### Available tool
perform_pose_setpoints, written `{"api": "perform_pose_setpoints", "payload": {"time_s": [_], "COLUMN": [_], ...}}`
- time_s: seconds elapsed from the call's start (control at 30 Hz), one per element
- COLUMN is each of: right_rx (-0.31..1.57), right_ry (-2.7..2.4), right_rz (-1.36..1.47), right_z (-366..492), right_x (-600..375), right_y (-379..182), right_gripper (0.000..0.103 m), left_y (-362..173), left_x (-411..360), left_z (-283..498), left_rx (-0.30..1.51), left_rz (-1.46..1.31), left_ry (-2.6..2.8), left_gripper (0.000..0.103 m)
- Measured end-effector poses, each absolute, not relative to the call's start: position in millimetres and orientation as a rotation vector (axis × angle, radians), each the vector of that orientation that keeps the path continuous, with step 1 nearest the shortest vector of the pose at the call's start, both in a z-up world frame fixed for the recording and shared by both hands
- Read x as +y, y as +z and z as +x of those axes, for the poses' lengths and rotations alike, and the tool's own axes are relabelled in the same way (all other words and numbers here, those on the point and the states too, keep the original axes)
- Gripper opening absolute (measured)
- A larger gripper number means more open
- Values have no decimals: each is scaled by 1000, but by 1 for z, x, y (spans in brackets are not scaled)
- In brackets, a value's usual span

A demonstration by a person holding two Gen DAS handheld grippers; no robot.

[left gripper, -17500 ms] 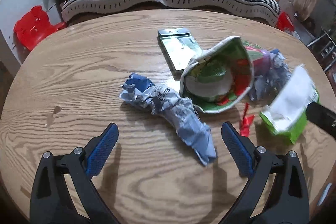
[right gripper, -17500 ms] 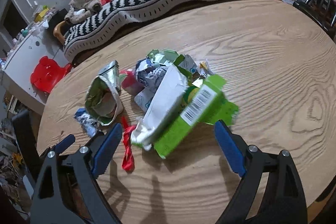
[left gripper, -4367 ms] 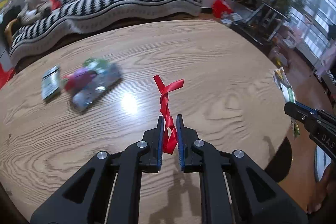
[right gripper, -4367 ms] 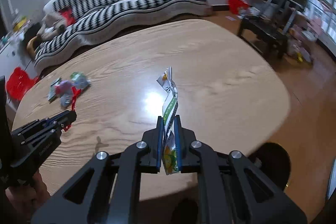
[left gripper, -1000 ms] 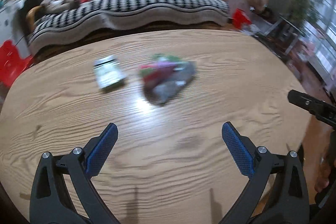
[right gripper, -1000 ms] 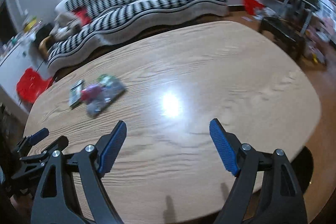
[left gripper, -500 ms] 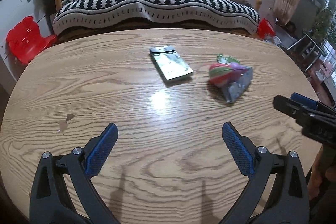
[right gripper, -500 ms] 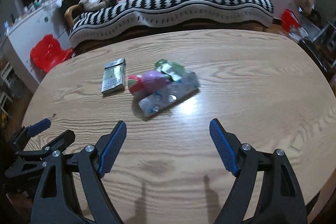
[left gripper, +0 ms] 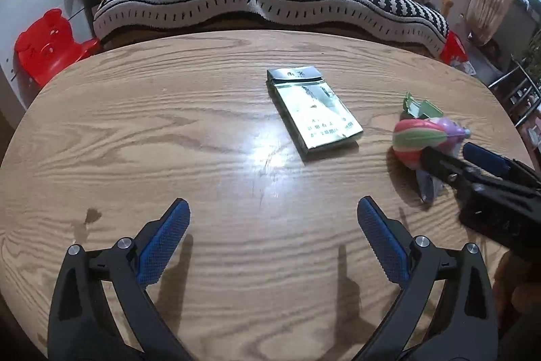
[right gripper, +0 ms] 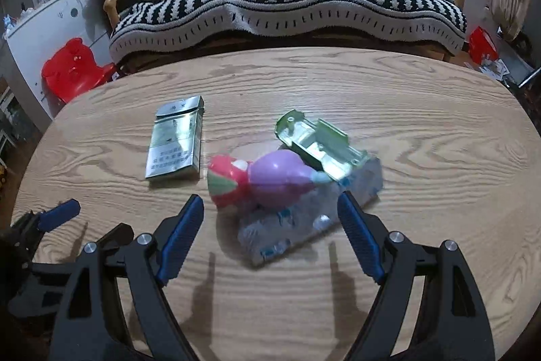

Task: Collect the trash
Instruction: 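Grasp the pink-purple toy and blister pack with the right tool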

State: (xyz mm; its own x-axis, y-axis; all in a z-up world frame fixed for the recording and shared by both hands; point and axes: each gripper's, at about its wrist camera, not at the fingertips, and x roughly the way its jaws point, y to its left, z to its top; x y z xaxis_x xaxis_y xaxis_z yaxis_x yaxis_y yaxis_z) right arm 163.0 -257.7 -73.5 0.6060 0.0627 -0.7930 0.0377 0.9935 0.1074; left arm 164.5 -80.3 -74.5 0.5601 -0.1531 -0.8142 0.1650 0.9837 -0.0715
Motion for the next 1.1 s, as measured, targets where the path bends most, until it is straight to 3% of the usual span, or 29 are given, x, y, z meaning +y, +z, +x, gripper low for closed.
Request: {"api": "perform_pose_setpoints", "payload": {"time_s": [0.23, 0.47, 0.93, 0.97, 1.0, 1.03, 1.1], "right_rx": [906, 903, 846, 851, 853, 853, 853], "right_ry": [6, 42, 114, 118, 118, 121, 134], "right_rz": [85, 128, 181, 170, 163, 161, 169], "right_z": [184, 183, 131, 127, 123, 120, 111], "right_x": [-252, -265, -301, -302, -303, -304, -309], "right_y": [-80, -71, -38, -38, -38, -37, -35], "right_gripper": [81, 60, 60, 60, 60, 60, 60], "left_y": [-82, -90, -96, -96, -94, -93, -91], "left_x": [-87, -93, -138, -139, -143, -145, -148], "left_z": [186, 201, 221, 220, 218, 216, 214], "left_rx": [987, 998, 945, 941, 927, 921, 935], "left_rz": [10, -26, 12, 17, 38, 54, 57], "left_ry": [-188, -180, -89, -87, -83, -82, -97], "left_gripper": [96, 96, 95, 86, 66, 56, 57]}}
